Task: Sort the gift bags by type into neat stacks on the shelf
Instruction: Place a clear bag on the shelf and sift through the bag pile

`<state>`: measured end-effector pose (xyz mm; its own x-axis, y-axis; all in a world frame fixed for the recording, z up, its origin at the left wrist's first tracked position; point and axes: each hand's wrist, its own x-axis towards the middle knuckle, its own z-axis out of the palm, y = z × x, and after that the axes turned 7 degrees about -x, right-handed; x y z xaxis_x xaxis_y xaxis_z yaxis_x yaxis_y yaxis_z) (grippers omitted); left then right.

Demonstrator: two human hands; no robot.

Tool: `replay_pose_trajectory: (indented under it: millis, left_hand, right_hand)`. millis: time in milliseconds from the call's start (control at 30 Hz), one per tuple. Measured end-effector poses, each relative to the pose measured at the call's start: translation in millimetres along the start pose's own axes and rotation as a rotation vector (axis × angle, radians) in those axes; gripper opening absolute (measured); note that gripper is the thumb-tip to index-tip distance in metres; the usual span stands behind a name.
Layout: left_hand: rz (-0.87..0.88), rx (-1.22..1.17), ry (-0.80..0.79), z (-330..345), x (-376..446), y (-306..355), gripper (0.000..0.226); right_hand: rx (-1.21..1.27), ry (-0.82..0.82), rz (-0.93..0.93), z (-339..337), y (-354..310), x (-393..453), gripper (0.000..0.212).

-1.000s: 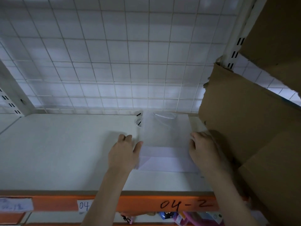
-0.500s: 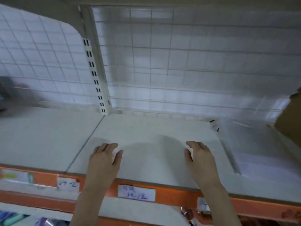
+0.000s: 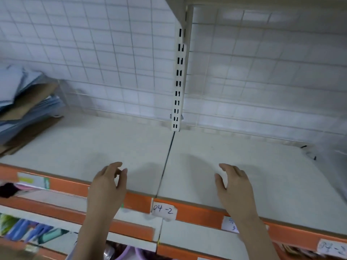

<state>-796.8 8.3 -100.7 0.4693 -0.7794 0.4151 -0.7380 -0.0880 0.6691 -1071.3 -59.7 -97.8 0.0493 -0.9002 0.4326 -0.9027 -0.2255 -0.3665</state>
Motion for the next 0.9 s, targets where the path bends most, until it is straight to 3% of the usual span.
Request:
replay_pose_trajectory:
  millis: [167,367,733,900]
  left_hand:
    - [0.02,0.082,0.028,-14,20,-21,0.028]
    - [0.019,0.117,0.08,-52,42,-70,0.029]
    - [0.189,0.115,0.071,-205,126,-230,0.022]
    - [0.113,0.136,0.139,-279,149,-287,0.025]
  right_hand:
    - [0.016,0.027,-0.046,19,-29,16,0.029]
    - [0.049,-0.081,-0.088,47,-96,19,0.038]
    - [0.093,-0.14,-0.063,137,-320,-10,0.047]
    - [0.105,-0.173,-0.123,168,-415,-19,0.044]
